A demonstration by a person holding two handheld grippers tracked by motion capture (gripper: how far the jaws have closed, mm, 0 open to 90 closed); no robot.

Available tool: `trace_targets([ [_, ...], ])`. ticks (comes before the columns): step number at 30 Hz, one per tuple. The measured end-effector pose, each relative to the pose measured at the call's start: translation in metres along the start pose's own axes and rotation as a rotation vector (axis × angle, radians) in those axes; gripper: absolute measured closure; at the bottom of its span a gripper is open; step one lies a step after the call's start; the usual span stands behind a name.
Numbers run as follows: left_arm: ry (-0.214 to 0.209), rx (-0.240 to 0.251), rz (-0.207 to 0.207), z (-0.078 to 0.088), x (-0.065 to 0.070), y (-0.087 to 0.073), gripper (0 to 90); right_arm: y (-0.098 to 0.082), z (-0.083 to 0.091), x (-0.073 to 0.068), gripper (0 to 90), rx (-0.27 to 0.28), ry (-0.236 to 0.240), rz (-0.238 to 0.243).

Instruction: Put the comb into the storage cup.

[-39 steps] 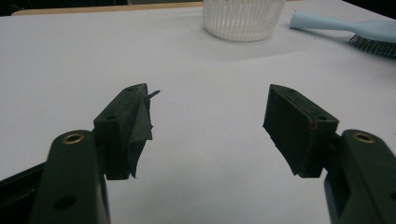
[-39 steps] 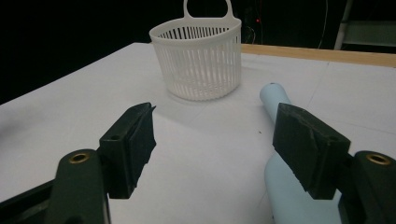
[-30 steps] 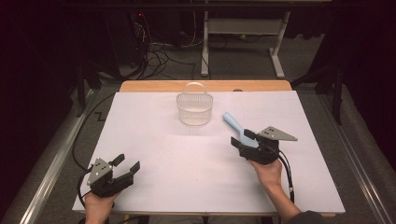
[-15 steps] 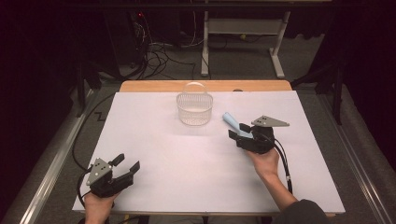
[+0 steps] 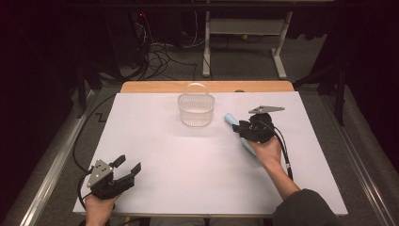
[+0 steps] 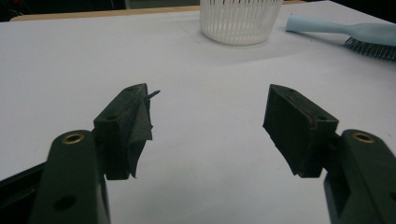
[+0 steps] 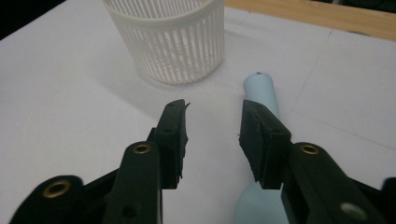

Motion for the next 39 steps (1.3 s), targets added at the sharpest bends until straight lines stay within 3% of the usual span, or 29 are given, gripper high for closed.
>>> trace_targets([
  [8, -0.002, 0.0, -0.002, 0.0, 0.0, 0.0, 32.7, 0.012, -0.011, 0.005, 83.1, -0.104, -0.047, 0.02],
  [14, -0.003, 0.0, -0.005, 0.0, 0.001, 0.0, 32.7, 0.019, -0.025, 0.011, 89.8, -0.196, -0.087, 0.013],
  [22, -0.005, 0.002, -0.008, 0.0, 0.001, 0.001, 32.8, 0.028, -0.044, 0.02, 90.0, -0.277, -0.15, -0.043],
  [26, -0.003, 0.0, -0.006, 0.0, 0.001, 0.0, 32.9, 0.031, -0.054, 0.027, 90.0, -0.29, -0.176, -0.088],
  [39, -0.01, 0.001, -0.007, 0.0, 0.001, 0.0, 32.8, 0.035, -0.08, 0.044, 90.0, -0.338, -0.264, -0.16],
])
Point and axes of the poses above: each handheld gripper's, and its own axes: z roughly backward along the jaws, y roughly out of its top, x roughly to its right, the point moved 7 cm from there along -z, roughly forward along the jaws, and after that the axes turned 12 degrees about -z, right-handed, at the moved point
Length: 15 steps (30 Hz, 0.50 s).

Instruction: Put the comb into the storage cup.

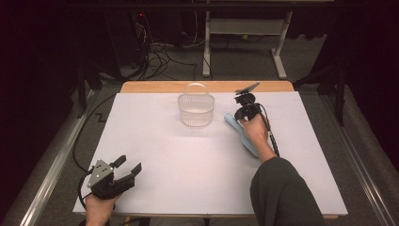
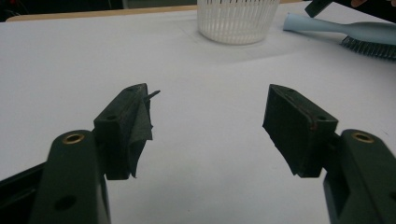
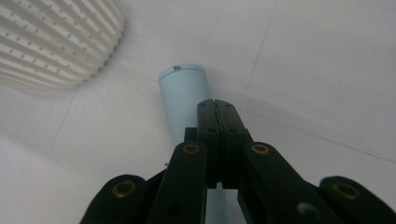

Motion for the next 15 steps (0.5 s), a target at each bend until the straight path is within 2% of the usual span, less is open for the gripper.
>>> trace_targets([
  [15, -0.01, 0.002, -0.001, -0.001, 0.002, 0.0, 32.7, 0.005, -0.012, 0.003, 90.0, -0.037, -0.031, -0.026],
])
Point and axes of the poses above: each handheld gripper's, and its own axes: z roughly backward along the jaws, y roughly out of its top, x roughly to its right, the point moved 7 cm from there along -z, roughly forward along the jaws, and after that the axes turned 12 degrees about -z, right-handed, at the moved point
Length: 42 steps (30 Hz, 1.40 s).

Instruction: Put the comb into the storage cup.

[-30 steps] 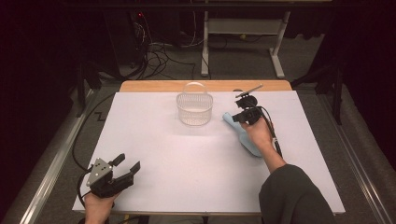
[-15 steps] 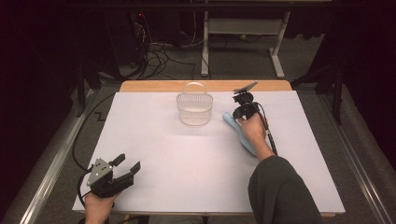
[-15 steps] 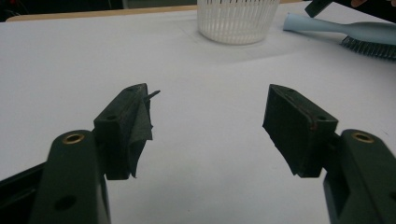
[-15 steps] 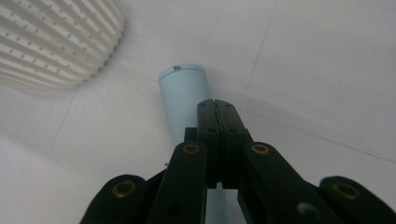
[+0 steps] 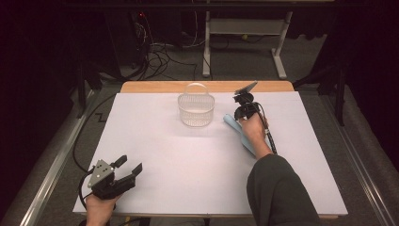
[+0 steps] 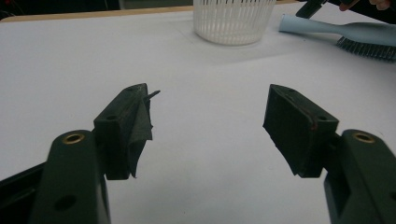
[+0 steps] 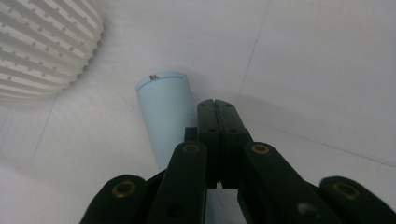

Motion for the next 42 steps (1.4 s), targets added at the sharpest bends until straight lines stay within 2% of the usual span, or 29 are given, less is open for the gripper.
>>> trace_targets([
  [4, 0.0, 0.0, 0.0, 0.0, 0.0, 0.0, 32.6, -0.002, -0.003, -0.003, 90.0, -0.014, 0.003, 0.003],
  [13, -0.001, 0.002, 0.001, 0.0, 0.0, 0.0, 32.7, -0.01, -0.008, -0.016, 90.0, -0.046, 0.019, 0.044],
  [25, -0.003, 0.002, -0.003, 0.001, 0.001, 0.0, 32.7, -0.023, -0.009, -0.036, 90.0, -0.064, 0.053, 0.096],
  [33, -0.002, 0.001, -0.004, 0.0, 0.001, 0.0, 32.7, -0.031, -0.006, -0.042, 90.0, -0.068, 0.066, 0.131],
  [42, -0.001, 0.0, -0.005, 0.0, 0.001, 0.0, 32.7, -0.04, -0.003, -0.044, 90.0, -0.076, 0.084, 0.146],
])
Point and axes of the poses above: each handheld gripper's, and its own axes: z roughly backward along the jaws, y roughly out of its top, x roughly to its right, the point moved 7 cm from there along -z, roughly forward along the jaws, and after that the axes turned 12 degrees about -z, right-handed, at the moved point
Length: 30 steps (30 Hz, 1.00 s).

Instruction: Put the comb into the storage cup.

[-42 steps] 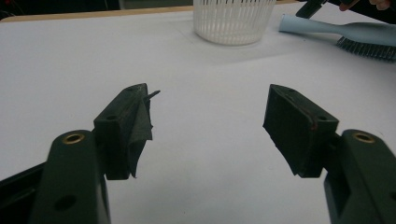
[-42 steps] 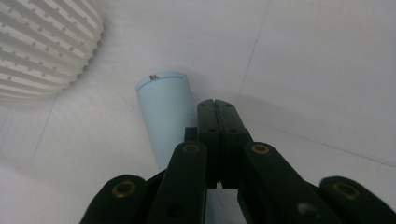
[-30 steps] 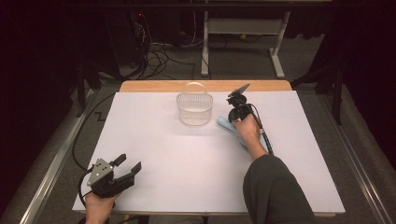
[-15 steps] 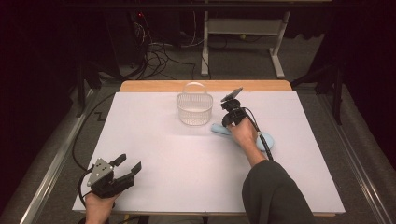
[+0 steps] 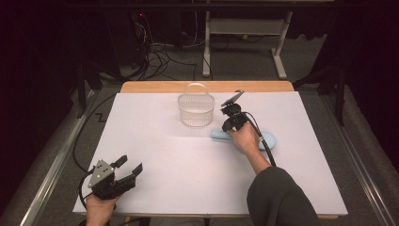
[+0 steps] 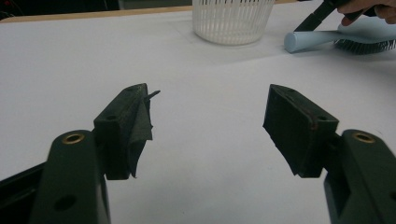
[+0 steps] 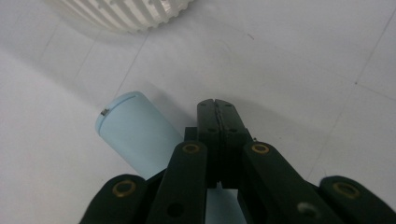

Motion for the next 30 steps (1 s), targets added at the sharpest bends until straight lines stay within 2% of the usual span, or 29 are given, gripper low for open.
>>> trace_targets([
  [11, 0.0, -0.002, 0.001, 0.0, 0.0, 0.0, 32.6, -0.009, 0.002, -0.006, 90.0, 0.0, 0.018, 0.033],
  [14, 0.0, -0.001, 0.001, 0.0, 0.0, 0.0, 32.7, -0.013, 0.003, -0.009, 90.0, -0.007, 0.02, 0.027],
  [15, 0.001, -0.002, 0.0, 0.0, 0.0, 0.0, 32.7, -0.013, 0.003, -0.009, 90.0, -0.003, 0.018, 0.047],
  [30, 0.001, -0.004, 0.002, -0.001, 0.0, -0.001, 32.6, -0.032, 0.008, -0.018, 90.0, 0.006, 0.049, 0.098],
])
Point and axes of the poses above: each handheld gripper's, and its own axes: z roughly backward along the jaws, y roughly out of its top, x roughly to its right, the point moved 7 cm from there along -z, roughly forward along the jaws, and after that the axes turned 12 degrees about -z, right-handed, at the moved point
